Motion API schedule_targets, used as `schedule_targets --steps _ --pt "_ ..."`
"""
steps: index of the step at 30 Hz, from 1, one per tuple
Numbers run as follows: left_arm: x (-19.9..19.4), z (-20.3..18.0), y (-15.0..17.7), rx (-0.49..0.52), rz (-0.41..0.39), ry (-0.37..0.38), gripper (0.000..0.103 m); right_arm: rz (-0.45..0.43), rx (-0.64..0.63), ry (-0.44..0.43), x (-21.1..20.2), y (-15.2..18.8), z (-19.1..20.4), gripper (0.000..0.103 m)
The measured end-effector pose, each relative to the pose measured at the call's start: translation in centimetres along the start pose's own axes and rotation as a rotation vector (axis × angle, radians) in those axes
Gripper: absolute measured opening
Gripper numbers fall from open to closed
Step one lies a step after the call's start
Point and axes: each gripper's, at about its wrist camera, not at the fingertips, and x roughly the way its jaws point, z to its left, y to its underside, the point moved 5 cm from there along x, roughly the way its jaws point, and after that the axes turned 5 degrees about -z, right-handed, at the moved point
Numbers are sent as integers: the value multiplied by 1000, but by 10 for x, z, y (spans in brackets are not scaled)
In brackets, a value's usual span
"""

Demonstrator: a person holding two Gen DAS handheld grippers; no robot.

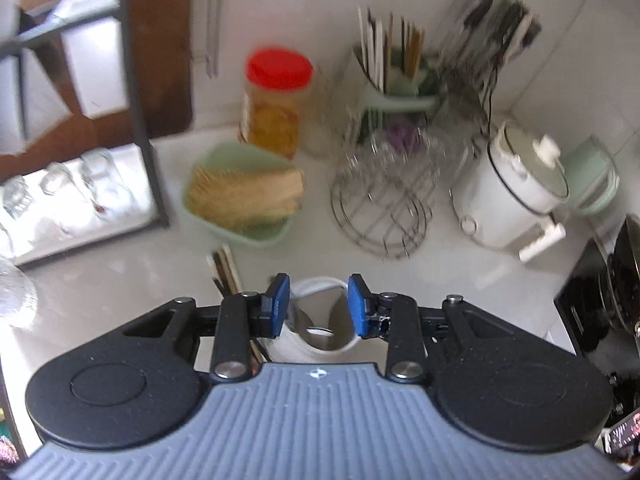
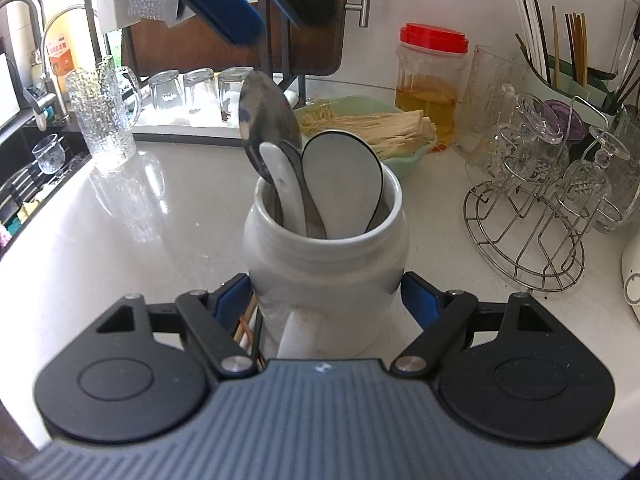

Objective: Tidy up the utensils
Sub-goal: 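Move the left gripper back over the metal fork on the counter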

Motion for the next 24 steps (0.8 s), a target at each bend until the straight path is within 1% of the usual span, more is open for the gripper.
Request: schedule_targets --steps 2,4,8,11,14,20,22,24 --pt "-14 8 2 -9 -55 -15 37 2 8 7 0 0 0 84" --pt "-27 20 6 -40 -100 -36 37 5 16 14 -1 0 1 84" --pt "-47 48 16 -106 -159 -73 37 3 28 23 -1 0 1 84" --pt "-55 70 29 -145 -183 -109 37 -2 42 36 -2 1 1 84" --pt "-52 92 48 -170 -168 -142 38 -13 58 48 -3 3 1 84" --pt "-26 115 86 -205 -79 -185 40 -28 121 42 -3 8 -3 83" --pt "-15 117 95 -218 -51 -182 40 -32 133 38 -3 8 -4 83" --pt "-6 118 104 -224 -38 -179 41 -38 123 36 -2 7 -4 83"
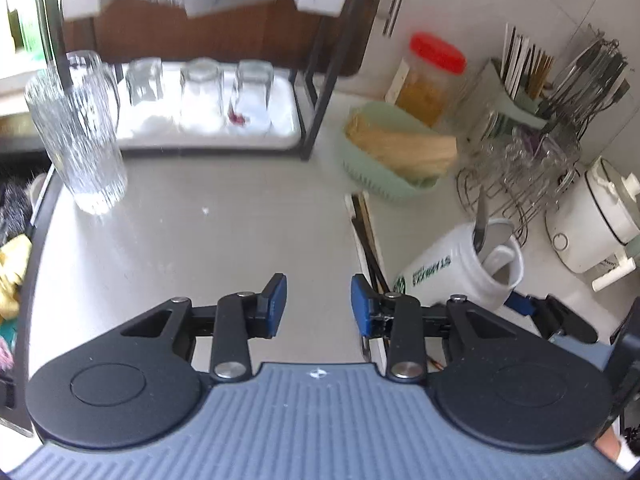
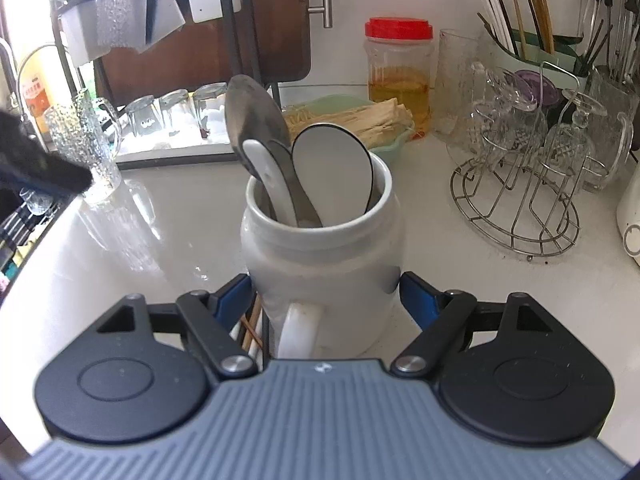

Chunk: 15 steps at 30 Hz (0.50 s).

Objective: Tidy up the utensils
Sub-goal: 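Move the left gripper back over the metal fork on the counter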

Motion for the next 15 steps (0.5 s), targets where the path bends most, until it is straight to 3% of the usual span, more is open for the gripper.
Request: schedule_targets --steps 15 --pt "73 -19 35 38 93 -6 41 26 -25 -29 2 -4 -3 83"
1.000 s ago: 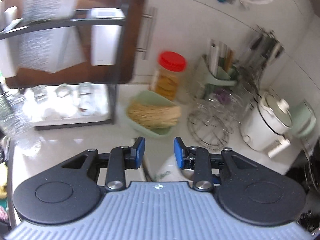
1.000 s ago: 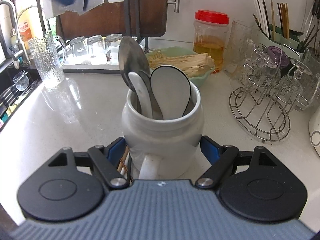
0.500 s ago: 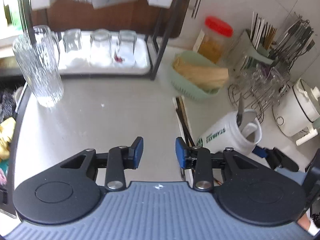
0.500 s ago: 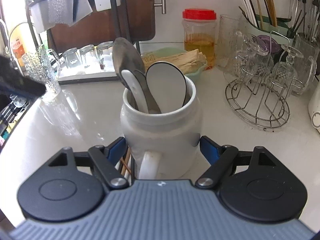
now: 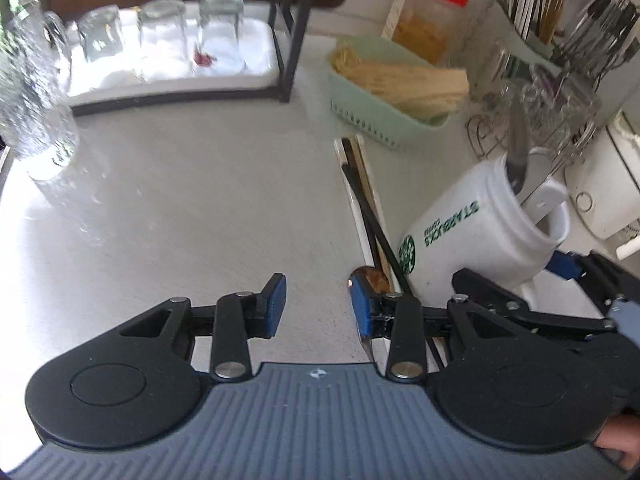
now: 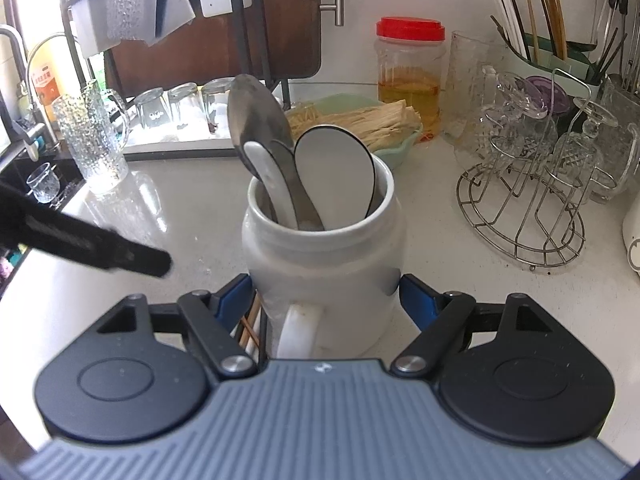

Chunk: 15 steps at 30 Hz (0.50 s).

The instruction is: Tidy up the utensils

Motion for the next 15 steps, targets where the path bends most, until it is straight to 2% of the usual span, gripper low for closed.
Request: schedule_targets --steps 8,15 --pt "25 -11 13 20 55 41 41 32 0 -1 -4 1 -8 82" --pt "32 -17 17 16 41 41 41 63 -6 -9 -5 0 -13 82"
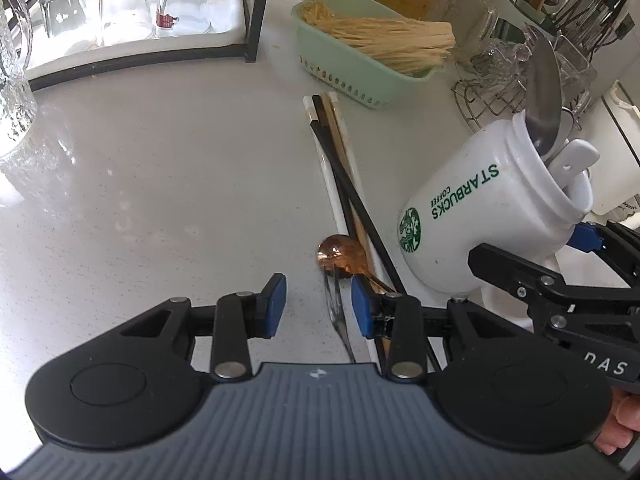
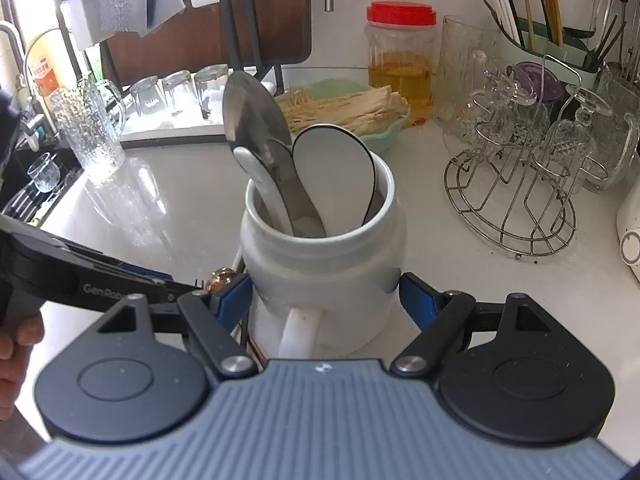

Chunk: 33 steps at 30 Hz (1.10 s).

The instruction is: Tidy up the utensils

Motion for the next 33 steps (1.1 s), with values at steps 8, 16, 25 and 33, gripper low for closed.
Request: schedule_targets --steps 8,16,25,33 --pt "2 -12 -2 66 -33 -24 31 5 1 -1 0 0 0 83" --pt "11 -22 8 95 -21 -69 16 5 7 1 0 0 1 82" --pt "8 -20 8 72 -27 -62 6 -6 0 4 0 1 1 83" --pt "-16 -22 0 111 -65 -19 3 -31 23 40 1 2 7 83"
